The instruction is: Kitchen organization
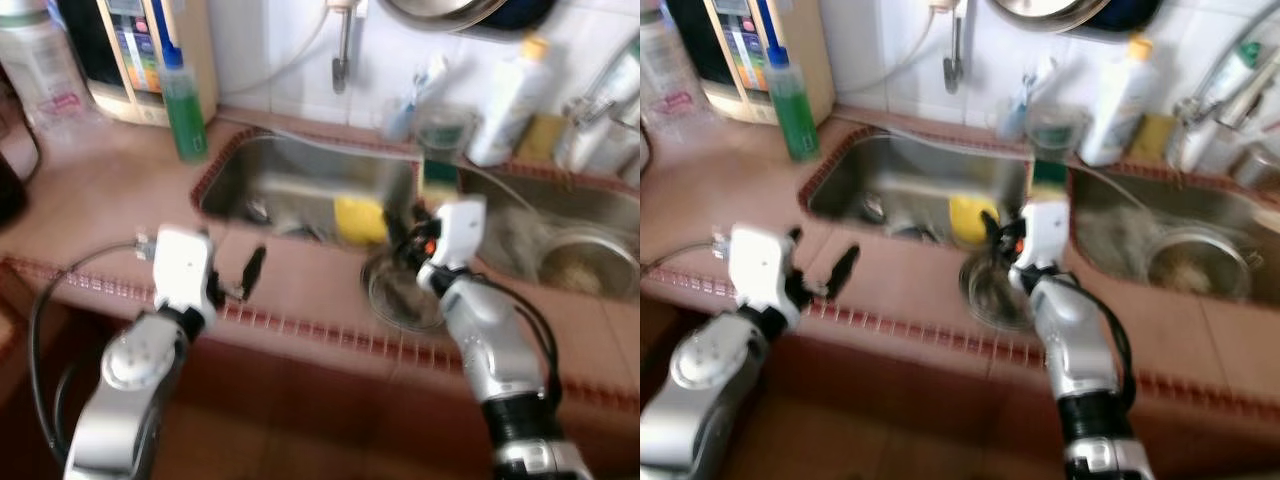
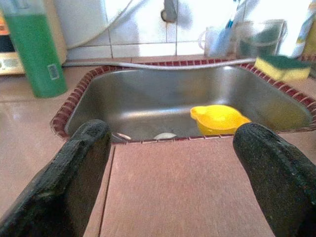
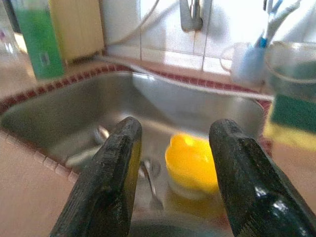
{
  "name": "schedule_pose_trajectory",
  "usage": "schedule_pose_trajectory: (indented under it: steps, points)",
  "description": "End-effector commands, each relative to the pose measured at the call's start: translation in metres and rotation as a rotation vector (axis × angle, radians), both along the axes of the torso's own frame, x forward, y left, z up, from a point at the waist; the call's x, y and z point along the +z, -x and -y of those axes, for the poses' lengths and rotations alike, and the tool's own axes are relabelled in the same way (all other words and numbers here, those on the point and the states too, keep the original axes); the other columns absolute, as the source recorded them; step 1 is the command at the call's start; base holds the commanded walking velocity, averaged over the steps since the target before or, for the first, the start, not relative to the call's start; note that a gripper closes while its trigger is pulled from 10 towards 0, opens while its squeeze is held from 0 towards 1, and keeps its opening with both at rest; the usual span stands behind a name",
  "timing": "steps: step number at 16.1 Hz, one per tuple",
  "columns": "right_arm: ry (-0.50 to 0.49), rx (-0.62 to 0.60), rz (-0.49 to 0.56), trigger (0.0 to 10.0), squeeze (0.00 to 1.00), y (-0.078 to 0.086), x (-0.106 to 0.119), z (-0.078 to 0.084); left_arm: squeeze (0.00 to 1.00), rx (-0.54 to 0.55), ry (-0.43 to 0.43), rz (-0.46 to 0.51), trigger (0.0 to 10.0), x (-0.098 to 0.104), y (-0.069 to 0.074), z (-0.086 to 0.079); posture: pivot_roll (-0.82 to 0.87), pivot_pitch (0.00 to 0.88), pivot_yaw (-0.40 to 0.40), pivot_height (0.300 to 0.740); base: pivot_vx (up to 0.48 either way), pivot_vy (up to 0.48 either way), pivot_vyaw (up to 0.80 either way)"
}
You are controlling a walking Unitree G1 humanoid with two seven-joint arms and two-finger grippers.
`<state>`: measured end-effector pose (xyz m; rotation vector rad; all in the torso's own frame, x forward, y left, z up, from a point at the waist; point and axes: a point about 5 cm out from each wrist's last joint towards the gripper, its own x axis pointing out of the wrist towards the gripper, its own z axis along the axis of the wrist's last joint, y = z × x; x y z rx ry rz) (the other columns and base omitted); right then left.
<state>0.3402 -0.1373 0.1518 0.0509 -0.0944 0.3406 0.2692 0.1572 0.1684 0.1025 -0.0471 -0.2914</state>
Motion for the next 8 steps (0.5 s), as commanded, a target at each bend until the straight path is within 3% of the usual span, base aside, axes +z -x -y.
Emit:
schedule_pose_trajectory:
  steps: [1, 4, 8]
  points:
    - [0.008, 0.009, 0.041, 10.0, 0.0, -0.002, 0.01, -0.002, 0.0, 0.007, -0.002, 0.026, 10.0, 0.004, 0.0, -0.001, 0.04, 0.07, -0.052, 0.74, 0.0, 0.0, 0.0]
    - [0.018, 0.003, 0.04, 10.0, 0.0, 0.0, 0.009, -0.001, 0.0, -0.014, -0.008, 0.029, 10.0, 0.004, 0.003, 0.001, 0.04, 0.071, -0.053, 0.74, 0.0, 0.0, 0.0]
    - [0.038, -0.052, 0.003, 10.0, 0.0, 0.0, 0.001, 0.006, 0.0, -0.158, -0.081, 0.046, 10.0, 0.003, 0.011, 0.019, 0.04, 0.069, -0.052, 0.74, 0.0, 0.0, 0.0]
